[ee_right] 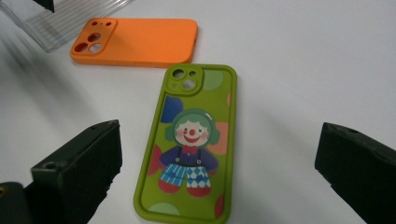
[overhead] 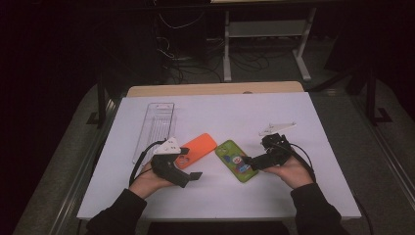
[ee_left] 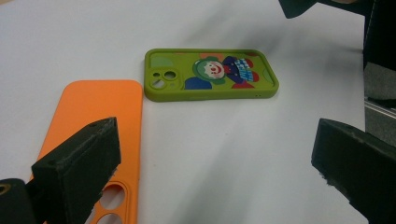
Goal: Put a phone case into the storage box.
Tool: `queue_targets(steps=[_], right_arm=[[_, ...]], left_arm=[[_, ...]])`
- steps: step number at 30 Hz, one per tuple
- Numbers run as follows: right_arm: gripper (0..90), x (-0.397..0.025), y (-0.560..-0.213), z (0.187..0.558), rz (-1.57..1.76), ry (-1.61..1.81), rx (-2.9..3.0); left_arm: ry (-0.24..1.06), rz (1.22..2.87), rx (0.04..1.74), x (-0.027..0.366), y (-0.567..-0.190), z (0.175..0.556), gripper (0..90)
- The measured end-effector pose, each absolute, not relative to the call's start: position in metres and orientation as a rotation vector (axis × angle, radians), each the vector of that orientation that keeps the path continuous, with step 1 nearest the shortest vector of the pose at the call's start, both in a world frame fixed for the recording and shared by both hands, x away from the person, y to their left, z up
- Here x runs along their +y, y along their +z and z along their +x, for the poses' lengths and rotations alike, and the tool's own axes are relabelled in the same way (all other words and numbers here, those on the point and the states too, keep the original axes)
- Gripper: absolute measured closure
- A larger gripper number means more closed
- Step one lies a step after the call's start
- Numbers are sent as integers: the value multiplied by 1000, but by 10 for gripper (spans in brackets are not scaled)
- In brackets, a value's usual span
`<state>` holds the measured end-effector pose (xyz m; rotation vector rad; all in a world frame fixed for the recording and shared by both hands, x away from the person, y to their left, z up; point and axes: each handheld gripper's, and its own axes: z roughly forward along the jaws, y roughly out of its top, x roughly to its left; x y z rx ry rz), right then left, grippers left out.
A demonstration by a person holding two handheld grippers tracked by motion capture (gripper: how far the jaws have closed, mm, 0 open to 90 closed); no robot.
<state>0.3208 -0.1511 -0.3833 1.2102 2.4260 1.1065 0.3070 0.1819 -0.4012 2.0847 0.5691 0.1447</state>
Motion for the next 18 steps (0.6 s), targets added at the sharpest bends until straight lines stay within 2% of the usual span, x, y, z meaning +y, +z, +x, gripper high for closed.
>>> queue_targets(steps=[18], right_arm=[[0,-128,-388,335,1292,1027,2425]], left_arm=[[146,2093,561,181,-402,309,8]])
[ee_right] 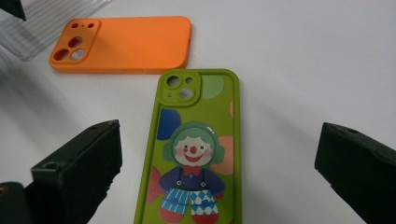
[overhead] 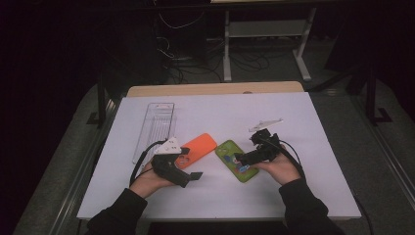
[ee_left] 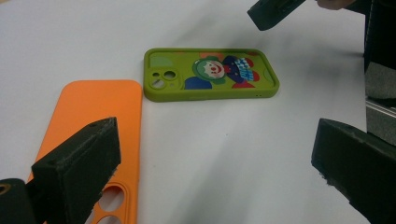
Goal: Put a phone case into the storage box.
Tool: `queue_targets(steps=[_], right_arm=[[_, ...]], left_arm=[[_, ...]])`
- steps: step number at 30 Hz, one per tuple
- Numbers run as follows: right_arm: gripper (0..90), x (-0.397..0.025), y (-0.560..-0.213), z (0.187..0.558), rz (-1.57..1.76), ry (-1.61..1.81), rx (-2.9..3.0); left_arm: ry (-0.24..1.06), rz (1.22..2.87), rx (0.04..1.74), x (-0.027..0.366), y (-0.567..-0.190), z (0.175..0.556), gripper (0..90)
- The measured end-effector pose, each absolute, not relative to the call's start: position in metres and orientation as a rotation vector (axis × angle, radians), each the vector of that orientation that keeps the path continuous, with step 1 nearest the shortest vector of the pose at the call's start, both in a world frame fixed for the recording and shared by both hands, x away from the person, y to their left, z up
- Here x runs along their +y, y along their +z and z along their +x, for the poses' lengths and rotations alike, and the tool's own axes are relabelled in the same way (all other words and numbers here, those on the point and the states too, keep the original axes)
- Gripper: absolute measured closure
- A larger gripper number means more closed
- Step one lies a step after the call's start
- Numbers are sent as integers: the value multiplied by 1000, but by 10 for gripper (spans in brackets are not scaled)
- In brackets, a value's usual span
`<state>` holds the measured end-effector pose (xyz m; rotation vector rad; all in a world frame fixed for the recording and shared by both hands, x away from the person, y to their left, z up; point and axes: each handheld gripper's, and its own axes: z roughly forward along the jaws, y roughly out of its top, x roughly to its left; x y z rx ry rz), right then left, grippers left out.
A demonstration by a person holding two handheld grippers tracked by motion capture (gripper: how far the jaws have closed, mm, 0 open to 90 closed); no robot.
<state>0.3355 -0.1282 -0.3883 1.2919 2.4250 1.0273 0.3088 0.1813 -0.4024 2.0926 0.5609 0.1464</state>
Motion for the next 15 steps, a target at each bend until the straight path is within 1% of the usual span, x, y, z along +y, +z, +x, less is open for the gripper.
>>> queue_targets(steps=[15], right_arm=[[0,-112,-390,340,1344,990,2419]], left_arm=[[143,2086,570,182,-403,308,8]])
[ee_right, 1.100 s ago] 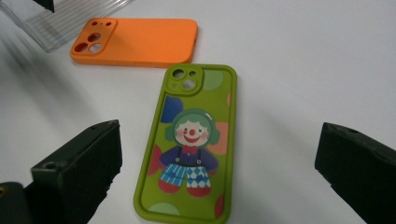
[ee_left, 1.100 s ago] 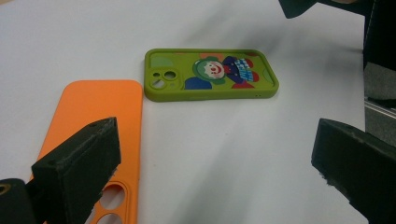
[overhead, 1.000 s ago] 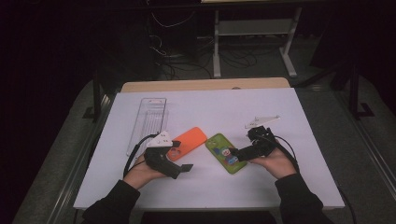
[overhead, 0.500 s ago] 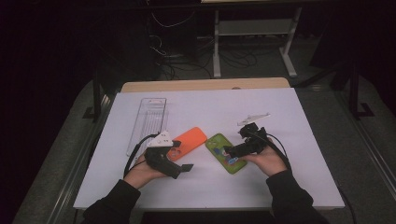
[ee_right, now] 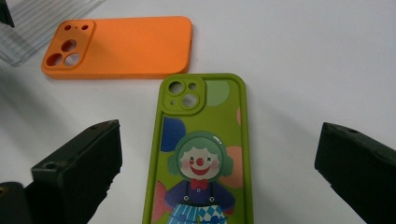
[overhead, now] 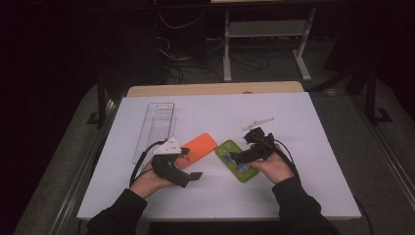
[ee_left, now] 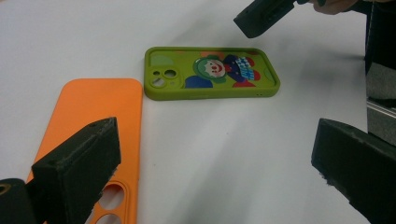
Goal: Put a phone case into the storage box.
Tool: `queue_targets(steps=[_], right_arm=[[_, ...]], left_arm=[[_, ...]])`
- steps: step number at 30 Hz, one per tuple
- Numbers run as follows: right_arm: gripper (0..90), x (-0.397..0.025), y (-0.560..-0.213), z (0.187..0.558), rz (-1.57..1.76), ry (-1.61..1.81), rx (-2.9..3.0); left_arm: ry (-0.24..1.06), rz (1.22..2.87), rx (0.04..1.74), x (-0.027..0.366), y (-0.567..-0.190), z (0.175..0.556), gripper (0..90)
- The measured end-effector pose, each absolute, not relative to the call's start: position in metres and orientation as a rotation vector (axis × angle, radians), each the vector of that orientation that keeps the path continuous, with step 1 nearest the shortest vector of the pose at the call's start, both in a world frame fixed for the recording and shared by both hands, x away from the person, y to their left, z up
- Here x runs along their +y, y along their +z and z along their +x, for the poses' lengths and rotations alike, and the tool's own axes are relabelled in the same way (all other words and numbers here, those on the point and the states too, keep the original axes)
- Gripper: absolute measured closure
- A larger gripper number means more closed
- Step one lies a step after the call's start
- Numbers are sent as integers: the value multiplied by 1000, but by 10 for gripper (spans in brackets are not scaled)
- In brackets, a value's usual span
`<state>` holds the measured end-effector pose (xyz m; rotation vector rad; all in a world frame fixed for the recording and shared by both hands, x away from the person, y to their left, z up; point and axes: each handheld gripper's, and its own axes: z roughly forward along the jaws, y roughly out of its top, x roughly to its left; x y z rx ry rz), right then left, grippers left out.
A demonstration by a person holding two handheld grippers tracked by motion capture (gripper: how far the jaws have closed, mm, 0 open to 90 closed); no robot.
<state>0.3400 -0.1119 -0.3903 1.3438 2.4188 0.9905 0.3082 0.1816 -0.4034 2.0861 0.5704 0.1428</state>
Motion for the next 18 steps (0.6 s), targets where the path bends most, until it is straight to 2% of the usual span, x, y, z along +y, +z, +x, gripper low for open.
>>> queue_targets(steps=[18], right_arm=[[5,-105,-403,340,1355,884,2477]], left_arm=[[137,2088,575,182,-405,309,8]])
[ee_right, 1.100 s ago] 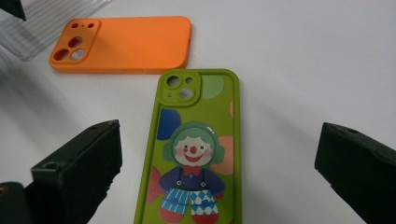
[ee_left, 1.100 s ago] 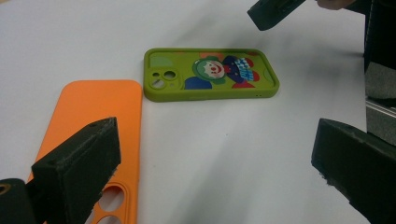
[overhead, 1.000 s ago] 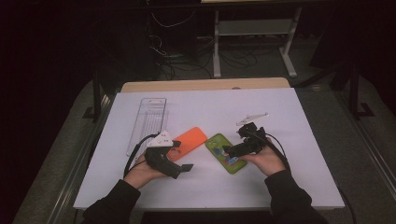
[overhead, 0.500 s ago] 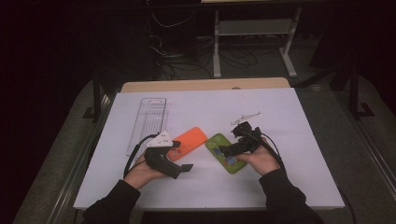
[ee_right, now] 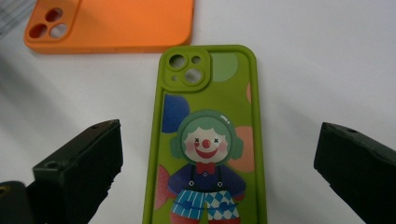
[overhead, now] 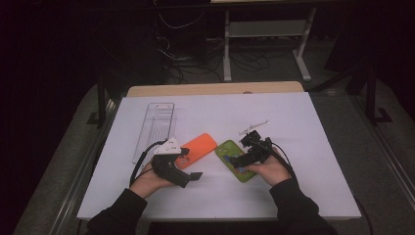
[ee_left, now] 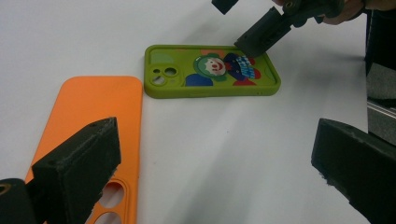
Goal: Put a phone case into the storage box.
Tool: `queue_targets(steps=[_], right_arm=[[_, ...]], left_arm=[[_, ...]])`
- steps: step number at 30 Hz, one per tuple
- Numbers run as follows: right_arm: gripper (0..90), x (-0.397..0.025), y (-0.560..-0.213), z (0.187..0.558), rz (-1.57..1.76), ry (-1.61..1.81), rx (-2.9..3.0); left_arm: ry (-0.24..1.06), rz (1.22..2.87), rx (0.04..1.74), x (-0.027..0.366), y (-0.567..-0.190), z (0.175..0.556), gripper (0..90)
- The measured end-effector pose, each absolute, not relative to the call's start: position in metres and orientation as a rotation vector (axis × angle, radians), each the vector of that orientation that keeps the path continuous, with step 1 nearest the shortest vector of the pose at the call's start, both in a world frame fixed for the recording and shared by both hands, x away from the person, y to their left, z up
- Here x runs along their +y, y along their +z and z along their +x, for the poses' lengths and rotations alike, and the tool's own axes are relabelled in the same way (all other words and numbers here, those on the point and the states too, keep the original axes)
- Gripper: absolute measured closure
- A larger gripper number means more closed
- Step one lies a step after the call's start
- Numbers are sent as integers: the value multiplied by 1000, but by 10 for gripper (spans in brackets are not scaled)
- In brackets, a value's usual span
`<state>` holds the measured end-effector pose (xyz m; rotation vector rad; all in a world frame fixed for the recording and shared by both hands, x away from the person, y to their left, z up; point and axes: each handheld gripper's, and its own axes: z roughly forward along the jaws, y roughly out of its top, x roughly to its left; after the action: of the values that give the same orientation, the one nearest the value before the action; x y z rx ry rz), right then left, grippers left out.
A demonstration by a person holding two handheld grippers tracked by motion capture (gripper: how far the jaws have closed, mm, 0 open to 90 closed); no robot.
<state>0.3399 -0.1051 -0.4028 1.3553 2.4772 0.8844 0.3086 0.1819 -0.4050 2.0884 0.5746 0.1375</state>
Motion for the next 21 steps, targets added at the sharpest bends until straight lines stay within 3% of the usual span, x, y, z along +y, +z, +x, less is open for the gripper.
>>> queue_targets(steps=[21], right_arm=[[6,-97,-426,336,1356,759,2543]], left_arm=[[147,2106,568,181,-406,309,8]])
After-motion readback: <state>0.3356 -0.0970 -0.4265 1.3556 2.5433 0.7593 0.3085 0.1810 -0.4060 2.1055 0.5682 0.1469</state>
